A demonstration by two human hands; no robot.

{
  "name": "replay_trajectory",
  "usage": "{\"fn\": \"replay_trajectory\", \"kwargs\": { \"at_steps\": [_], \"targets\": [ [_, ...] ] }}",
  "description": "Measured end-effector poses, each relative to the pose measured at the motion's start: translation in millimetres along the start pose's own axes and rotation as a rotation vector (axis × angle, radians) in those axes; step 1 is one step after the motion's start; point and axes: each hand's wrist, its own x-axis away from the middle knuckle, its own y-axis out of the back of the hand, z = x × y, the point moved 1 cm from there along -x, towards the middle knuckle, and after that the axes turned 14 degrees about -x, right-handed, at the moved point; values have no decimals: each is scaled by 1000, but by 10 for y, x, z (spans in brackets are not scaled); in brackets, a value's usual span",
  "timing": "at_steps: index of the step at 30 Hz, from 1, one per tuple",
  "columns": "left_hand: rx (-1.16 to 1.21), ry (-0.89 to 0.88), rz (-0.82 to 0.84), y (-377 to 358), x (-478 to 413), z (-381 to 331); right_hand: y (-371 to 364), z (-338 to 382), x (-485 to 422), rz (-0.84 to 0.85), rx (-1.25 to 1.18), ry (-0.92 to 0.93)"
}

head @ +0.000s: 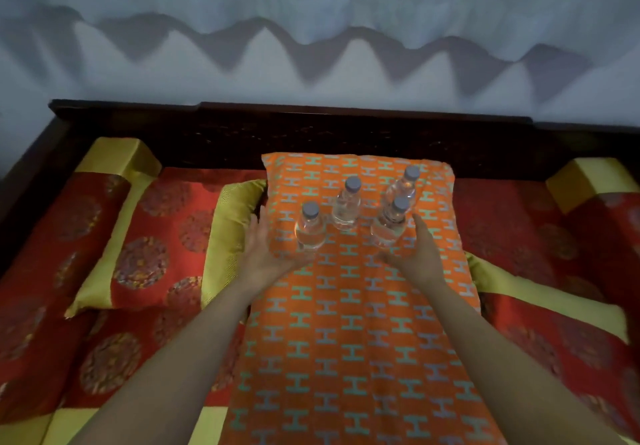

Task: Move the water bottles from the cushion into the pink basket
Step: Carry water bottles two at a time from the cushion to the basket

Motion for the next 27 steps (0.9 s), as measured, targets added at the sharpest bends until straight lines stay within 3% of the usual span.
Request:
{"fn": "replay_trajectory", "kwargs": {
  "at_steps": [4, 11, 27],
  "targets": [
    [-33, -54, 39, -266, -433, -31, -128, -132, -265, 27, -13, 29],
    [289, -137, -7, -600, -730, 21, -264, -219, -470, -63, -136, 66],
    [314, -12, -21, -464, -428, 159, -228, -191, -259, -146, -284, 99]
  ]
}}
